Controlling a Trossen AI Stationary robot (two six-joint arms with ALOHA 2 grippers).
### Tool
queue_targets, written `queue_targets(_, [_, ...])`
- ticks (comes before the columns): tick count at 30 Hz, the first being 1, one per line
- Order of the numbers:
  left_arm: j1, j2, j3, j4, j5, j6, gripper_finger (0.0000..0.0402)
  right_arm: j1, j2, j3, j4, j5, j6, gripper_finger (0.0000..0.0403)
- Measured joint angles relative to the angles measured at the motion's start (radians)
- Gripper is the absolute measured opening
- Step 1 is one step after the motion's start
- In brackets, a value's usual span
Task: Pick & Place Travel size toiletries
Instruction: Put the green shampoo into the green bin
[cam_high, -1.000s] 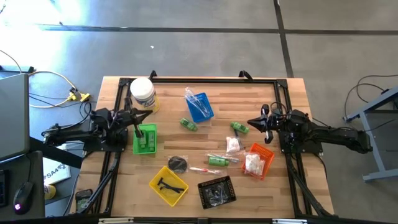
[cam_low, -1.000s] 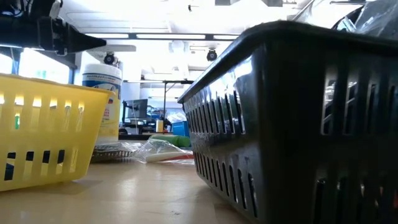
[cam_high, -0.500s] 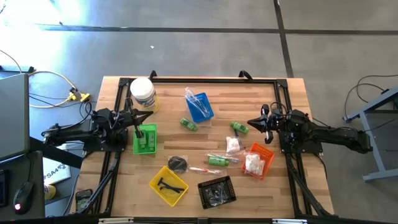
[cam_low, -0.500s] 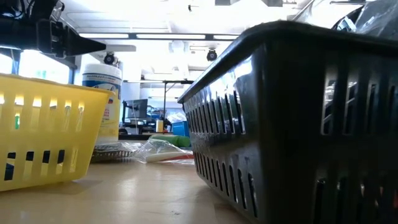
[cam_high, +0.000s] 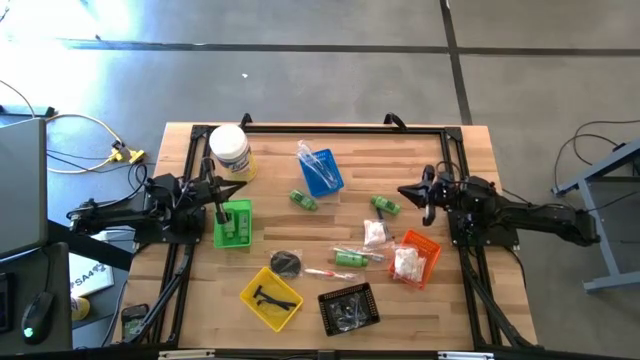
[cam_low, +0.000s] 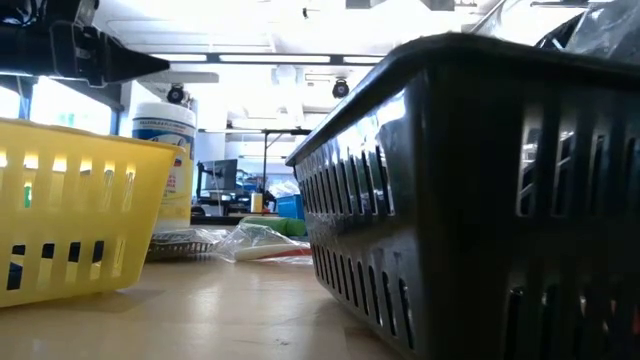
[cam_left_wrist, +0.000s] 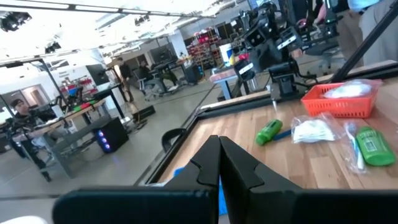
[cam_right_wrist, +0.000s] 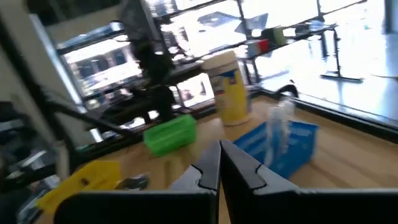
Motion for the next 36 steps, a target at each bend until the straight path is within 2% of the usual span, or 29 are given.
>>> queue_targets(5, [0.000,0.000,0.000,0.011,0.000,0.000,0.0000,0.016,0.125,0.057,-0.028,0.015,-0.014,0.0002])
queue_targets(10, [0.000,0.000,0.000,0.019,0.000,-0.001,0.0000,0.081,0.374,0.180,-0.072,0.081,-0.040,0.0002])
queue_targets(15, [0.000,0.000,0.000,0.024,0.000,-0.001,0.0000,0.149,0.639,0.362,-0.118,0.091,-0.062,0.0002])
queue_targets(21, [0.000,0.000,0.000,0.018,-0.001,-0.027,0.0000,0.202,0.849,0.524,-0.170,0.091,-0.089,0.0002])
queue_targets(26, [0.000,0.000,0.000,0.010,-0.001,-0.045,0.0000,0.212,0.937,0.585,-0.171,0.083,-0.088,0.0002])
queue_targets(31, [0.000,0.000,0.000,0.010,-0.001,-0.045,0.0000,0.212,0.963,0.611,-0.177,0.058,-0.088,0.0007])
queue_targets(34, [0.000,0.000,0.000,0.010,-0.001,-0.045,0.0000,0.221,0.963,0.619,-0.180,0.058,-0.088,0.0036])
queue_targets(36, [0.000,0.000,0.000,0.010,-0.001,-0.045,0.0000,0.230,0.963,0.622,-0.177,0.058,-0.088,0.0069])
